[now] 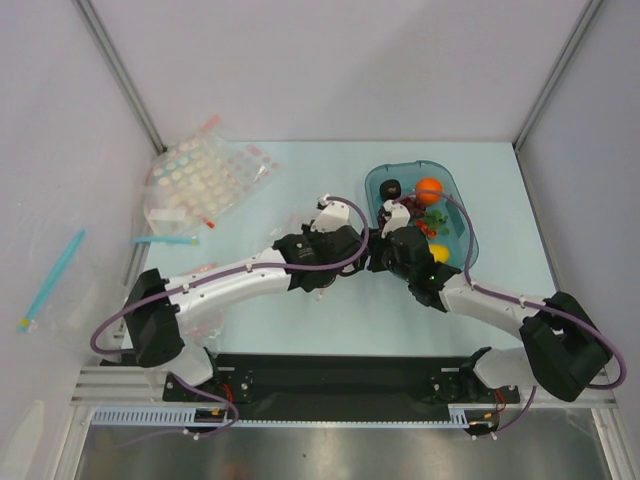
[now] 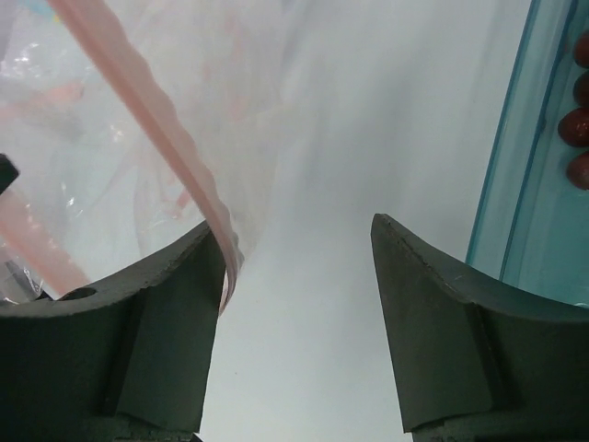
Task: Place the food in the zip-top bag and seal the zipper
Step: Open the zipper of the food storage bag at the center of the board, then pick up the fake fruit from the bin.
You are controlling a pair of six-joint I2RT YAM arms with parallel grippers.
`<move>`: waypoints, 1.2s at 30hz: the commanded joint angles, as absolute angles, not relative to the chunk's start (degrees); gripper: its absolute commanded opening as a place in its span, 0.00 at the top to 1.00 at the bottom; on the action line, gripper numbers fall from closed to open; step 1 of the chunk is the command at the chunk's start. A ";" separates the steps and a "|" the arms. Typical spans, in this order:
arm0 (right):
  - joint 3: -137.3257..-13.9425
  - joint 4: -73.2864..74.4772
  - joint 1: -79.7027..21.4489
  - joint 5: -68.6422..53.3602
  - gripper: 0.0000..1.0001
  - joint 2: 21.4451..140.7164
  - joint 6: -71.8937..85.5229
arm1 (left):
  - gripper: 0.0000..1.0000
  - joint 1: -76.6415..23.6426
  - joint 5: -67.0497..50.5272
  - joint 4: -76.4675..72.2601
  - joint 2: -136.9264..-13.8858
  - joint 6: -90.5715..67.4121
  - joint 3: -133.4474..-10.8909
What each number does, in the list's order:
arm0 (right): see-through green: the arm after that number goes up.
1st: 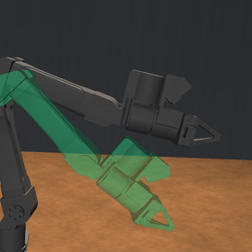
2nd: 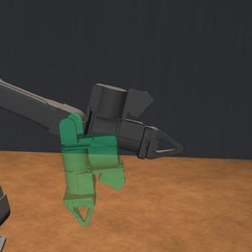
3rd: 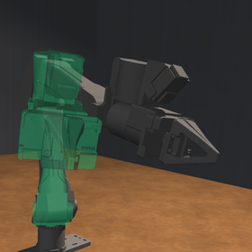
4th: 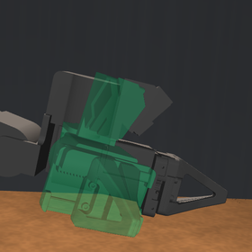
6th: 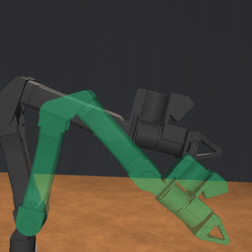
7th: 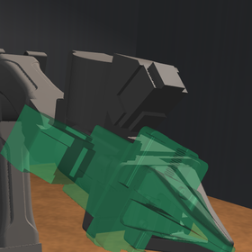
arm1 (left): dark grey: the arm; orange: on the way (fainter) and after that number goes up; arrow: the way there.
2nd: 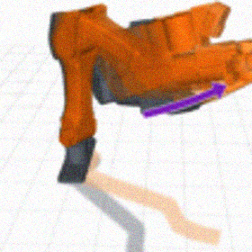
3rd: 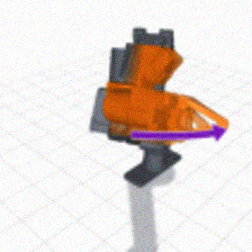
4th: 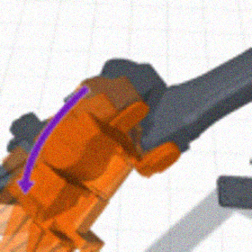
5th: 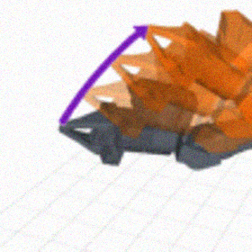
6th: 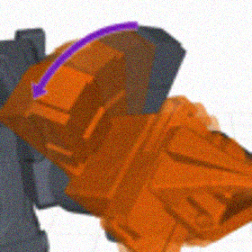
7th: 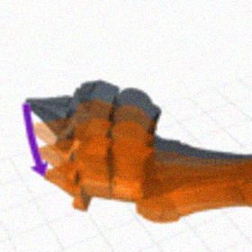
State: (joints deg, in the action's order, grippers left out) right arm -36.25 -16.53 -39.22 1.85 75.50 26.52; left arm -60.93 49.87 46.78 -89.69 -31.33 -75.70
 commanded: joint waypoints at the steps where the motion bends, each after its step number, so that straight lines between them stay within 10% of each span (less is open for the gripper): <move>1: -37.53 -17.67 -39.38 1.41 0.32 72.78 24.96 | 1.00 -59.59 49.05 44.83 -90.35 -30.41 -77.96; 17: -34.63 -15.83 -36.22 6.31 0.13 63.03 25.92 | 1.00 -57.39 46.93 38.94 -89.56 -29.45 -74.53; 36: -53.60 32.75 -27.51 41.48 0.00 75.66 58.70 | 1.00 -57.48 46.58 38.93 -90.09 -29.35 -74.71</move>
State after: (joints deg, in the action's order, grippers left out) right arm -48.80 20.36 -27.64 34.22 72.77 50.28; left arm -57.76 46.26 39.57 -91.29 -29.91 -73.91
